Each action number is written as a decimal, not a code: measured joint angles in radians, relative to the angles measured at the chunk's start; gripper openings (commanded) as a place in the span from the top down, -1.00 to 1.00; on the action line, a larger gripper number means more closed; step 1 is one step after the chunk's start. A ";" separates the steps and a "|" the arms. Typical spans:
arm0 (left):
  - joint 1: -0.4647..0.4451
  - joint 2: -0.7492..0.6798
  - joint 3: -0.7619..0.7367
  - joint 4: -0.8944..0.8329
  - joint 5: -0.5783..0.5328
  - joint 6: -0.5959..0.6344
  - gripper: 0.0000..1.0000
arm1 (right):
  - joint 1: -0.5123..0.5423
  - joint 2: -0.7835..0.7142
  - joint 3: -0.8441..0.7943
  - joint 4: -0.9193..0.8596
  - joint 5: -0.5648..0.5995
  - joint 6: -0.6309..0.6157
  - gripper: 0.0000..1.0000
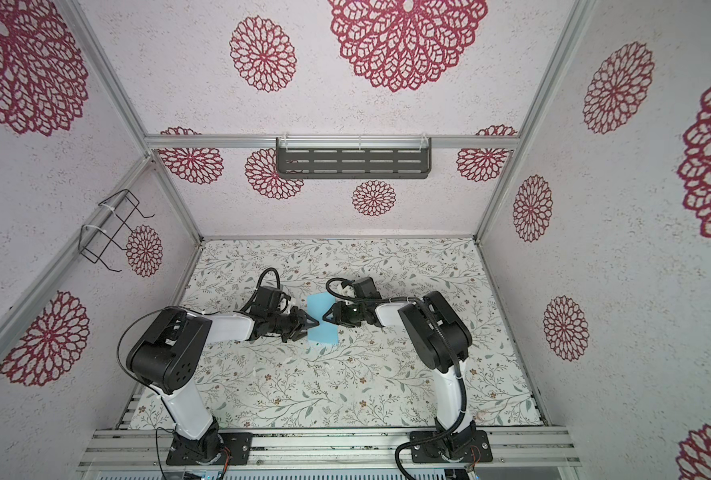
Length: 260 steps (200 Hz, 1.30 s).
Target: Fold a paper plane with a square sheet of paper (pick it up from the middle)
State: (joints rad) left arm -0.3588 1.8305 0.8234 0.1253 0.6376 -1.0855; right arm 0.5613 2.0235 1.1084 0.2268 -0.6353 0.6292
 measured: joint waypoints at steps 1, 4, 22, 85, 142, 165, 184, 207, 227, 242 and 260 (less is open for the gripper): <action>0.000 0.001 0.001 0.000 0.000 0.000 0.31 | 0.000 0.000 0.000 0.000 0.000 0.000 0.09; 0.002 0.004 0.004 -0.002 -0.002 -0.001 0.33 | 0.000 0.000 0.000 0.001 -0.002 -0.003 0.08; 0.008 0.022 0.023 -0.021 -0.008 -0.005 0.43 | -0.001 0.000 -0.013 0.025 -0.014 -0.031 0.08; 0.013 0.053 0.063 -0.097 -0.038 -0.031 0.98 | -0.002 -0.002 -0.033 0.070 -0.021 -0.150 -0.01; 0.013 0.053 0.094 -0.160 -0.051 -0.067 0.96 | 0.044 -0.212 -0.196 0.118 0.117 -0.384 -0.19; 0.013 0.053 0.103 -0.179 -0.051 -0.088 0.96 | 0.114 -0.302 -0.253 0.160 0.207 -0.515 -0.19; 0.013 0.053 0.112 -0.188 -0.048 -0.106 0.96 | 0.167 -0.329 -0.285 0.193 0.248 -0.604 -0.19; 0.013 0.053 0.117 -0.191 -0.045 -0.127 0.96 | 0.208 -0.315 -0.292 0.203 0.281 -0.682 -0.19; 0.013 0.053 0.118 -0.192 -0.043 -0.144 0.96 | 0.225 -0.288 -0.294 0.224 0.300 -0.740 -0.19; 0.013 0.053 0.118 -0.191 -0.041 -0.154 0.96 | 0.239 -0.270 -0.304 0.254 0.311 -0.780 -0.17; 0.013 0.053 0.118 -0.192 -0.040 -0.164 0.96 | 0.249 -0.244 -0.308 0.280 0.325 -0.818 -0.11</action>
State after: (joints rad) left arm -0.3458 1.8832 0.9417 -0.0662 0.5980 -1.2495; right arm 0.8101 1.7798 0.8001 0.5064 -0.3099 -0.1883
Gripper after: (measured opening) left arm 0.041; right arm 0.571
